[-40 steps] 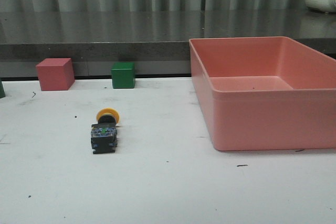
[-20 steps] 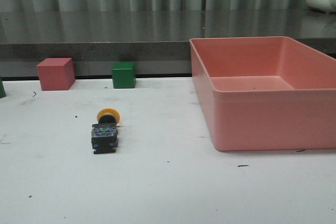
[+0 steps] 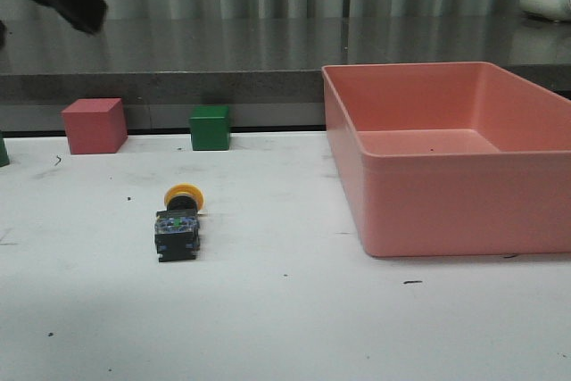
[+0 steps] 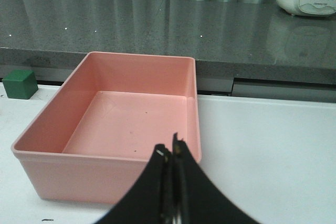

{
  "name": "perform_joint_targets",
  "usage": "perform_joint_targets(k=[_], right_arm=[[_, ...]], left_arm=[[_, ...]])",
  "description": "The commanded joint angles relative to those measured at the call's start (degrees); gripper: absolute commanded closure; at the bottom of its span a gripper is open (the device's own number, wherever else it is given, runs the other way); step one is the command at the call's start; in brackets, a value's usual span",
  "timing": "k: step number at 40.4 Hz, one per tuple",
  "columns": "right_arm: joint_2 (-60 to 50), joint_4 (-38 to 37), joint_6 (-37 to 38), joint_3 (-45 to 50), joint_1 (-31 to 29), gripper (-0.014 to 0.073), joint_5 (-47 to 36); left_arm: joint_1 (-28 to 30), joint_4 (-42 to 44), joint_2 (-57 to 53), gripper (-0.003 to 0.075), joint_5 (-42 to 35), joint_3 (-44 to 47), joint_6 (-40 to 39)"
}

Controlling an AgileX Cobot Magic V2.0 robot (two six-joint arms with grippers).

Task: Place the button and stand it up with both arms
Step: 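Lower the left gripper over the lying button and grasp it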

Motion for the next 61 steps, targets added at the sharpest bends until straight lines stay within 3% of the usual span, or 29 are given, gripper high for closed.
perform_joint_targets(k=[1,25,29,37,48,51,57,61], right_arm=[[0.55,-0.75,-0.39,-1.44,-0.30,0.0662,-4.96],[0.55,-0.75,-0.39,-1.44,-0.30,0.0662,-4.96],[0.55,-0.75,-0.39,-1.44,-0.30,0.0662,-4.96],[0.55,-0.75,-0.39,-1.44,-0.30,0.0662,-4.96],[0.55,-0.75,-0.39,-1.44,-0.30,0.0662,-4.96],[0.55,-0.75,-0.39,-1.44,-0.30,0.0662,-4.96],[0.55,-0.75,-0.39,-1.44,-0.30,0.0662,-4.96],[0.55,-0.75,-0.39,-1.44,-0.30,0.0662,-4.96]], left_arm=[[-0.58,-2.56,5.04,0.0124,3.99,-6.34,0.19],[-0.58,-1.82,42.10,0.0125,35.04,-39.92,-3.88],[-0.58,1.88,46.08,0.0147,35.38,-43.18,-7.60],[-0.58,2.00,50.26,0.0228,35.38,-44.90,-7.93],[-0.58,1.87,52.05,0.0239,35.38,-45.03,-8.01],[-0.58,1.87,52.05,0.0300,35.38,-45.03,-8.01],[-0.58,1.87,52.05,0.0507,35.38,-45.03,-8.01],[-0.58,1.87,52.05,0.0589,35.38,-45.03,-7.88]])
